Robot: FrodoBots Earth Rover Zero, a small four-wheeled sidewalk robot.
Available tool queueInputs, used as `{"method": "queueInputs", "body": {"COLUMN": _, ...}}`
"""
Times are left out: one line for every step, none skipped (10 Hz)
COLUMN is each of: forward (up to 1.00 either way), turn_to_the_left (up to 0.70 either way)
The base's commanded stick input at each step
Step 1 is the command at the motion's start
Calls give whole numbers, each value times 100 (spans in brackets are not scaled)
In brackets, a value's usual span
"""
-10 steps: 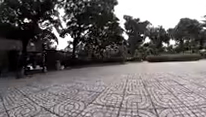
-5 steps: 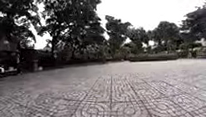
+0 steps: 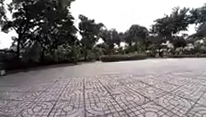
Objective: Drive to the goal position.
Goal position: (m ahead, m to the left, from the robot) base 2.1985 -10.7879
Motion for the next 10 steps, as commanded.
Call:
{"method": "queueInputs", "body": {"forward": 70, "turn_to_the_left": -27}}
{"method": "queueInputs", "body": {"forward": 70, "turn_to_the_left": -27}}
{"method": "queueInputs", "body": {"forward": 70, "turn_to_the_left": -27}}
{"method": "queueInputs", "body": {"forward": 70, "turn_to_the_left": -27}}
{"method": "queueInputs", "body": {"forward": 70, "turn_to_the_left": -27}}
{"method": "queueInputs", "body": {"forward": 70, "turn_to_the_left": -27}}
{"method": "queueInputs", "body": {"forward": 70, "turn_to_the_left": -27}}
{"method": "queueInputs", "body": {"forward": 70, "turn_to_the_left": -23}}
{"method": "queueInputs", "body": {"forward": 70, "turn_to_the_left": 0}}
{"method": "queueInputs", "body": {"forward": 70, "turn_to_the_left": 0}}
